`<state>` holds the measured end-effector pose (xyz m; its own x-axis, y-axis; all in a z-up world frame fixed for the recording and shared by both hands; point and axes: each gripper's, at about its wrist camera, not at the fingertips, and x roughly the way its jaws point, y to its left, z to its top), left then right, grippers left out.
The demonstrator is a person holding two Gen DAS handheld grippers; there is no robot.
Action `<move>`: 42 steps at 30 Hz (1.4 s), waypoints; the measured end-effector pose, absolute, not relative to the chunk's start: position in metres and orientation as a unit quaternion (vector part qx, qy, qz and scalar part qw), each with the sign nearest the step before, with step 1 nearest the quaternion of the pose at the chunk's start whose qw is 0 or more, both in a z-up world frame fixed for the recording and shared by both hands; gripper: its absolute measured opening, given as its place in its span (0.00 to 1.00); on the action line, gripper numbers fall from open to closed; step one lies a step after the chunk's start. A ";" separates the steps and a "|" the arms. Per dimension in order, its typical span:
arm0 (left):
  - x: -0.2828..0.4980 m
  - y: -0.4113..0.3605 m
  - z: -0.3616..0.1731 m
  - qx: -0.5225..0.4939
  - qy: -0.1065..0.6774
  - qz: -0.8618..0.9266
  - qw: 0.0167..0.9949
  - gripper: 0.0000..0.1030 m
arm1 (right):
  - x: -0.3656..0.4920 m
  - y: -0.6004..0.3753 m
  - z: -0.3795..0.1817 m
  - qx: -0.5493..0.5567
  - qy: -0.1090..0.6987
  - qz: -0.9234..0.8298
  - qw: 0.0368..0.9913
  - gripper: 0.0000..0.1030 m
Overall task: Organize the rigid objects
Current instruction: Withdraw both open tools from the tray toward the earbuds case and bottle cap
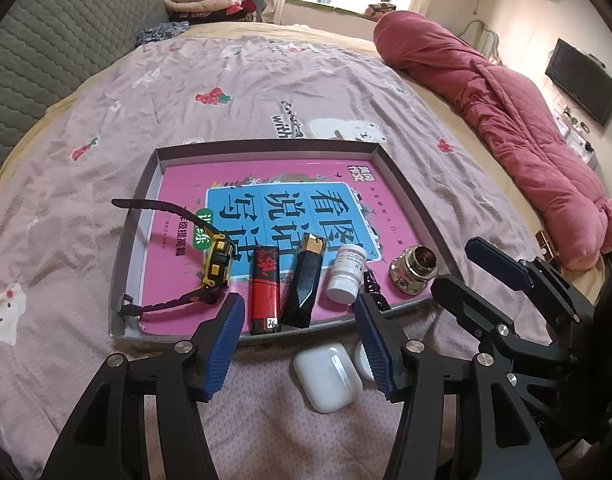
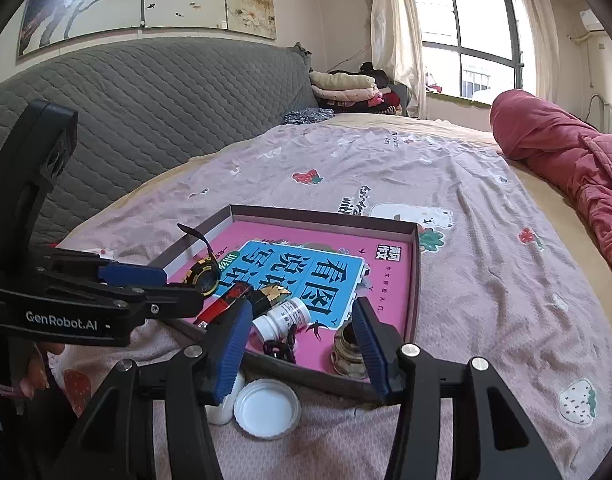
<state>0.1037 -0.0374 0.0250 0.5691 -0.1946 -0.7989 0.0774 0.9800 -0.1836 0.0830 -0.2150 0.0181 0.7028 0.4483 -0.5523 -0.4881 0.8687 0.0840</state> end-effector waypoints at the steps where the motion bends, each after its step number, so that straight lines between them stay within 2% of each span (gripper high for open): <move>1: 0.102 -0.038 0.026 -0.062 0.458 -0.077 0.884 0.58 | 0.081 -0.215 0.019 -0.035 0.289 0.251 0.923 0.50; 8: 0.093 -0.039 0.032 -0.056 0.458 -0.076 0.884 0.61 | 0.069 -0.222 0.024 -0.032 0.287 0.246 0.925 0.50; 42: 0.058 -0.044 0.016 -0.032 0.493 -0.087 0.865 0.62 | 0.032 -0.217 -0.006 -0.073 0.370 0.235 0.896 0.51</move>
<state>0.0585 -0.0443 0.0162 0.4990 -0.1819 -0.8473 0.1191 0.9828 -0.1409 0.0319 -0.2169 -0.0058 0.6168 0.3664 -0.6966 -0.4744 0.8793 0.0424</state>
